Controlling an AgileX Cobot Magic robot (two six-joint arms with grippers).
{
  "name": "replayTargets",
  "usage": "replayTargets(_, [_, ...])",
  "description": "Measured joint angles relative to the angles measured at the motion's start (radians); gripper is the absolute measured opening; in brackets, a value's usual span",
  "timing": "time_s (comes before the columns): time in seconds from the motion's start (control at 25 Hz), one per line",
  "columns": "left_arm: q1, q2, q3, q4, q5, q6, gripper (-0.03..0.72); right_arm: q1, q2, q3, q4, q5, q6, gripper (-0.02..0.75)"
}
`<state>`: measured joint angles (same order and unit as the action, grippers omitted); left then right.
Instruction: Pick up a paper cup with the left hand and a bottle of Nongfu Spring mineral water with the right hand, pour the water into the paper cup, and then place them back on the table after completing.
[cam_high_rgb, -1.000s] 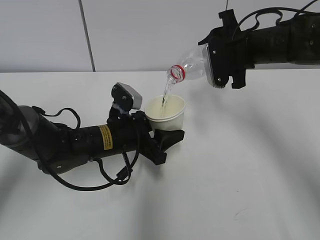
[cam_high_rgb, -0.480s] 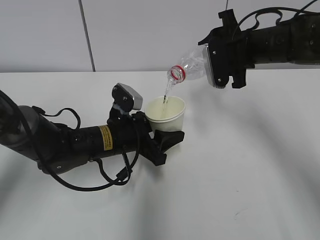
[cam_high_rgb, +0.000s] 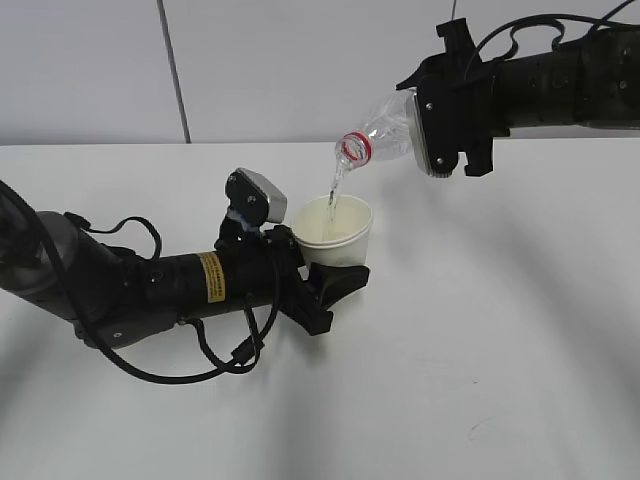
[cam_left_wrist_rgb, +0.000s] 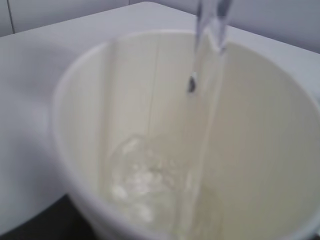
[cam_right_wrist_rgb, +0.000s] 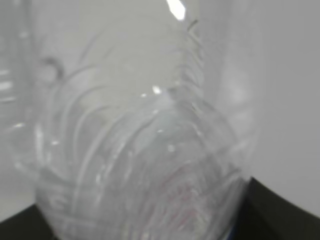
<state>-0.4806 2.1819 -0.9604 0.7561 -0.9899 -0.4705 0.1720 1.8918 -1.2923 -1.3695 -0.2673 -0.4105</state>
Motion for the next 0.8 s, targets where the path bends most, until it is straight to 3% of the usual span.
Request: replayTargets(0.8, [0.0,0.0,0.0,0.003,0.004,0.0,0.397,0.0,0.0,0.0,0.0,0.0,-0.002,0.421])
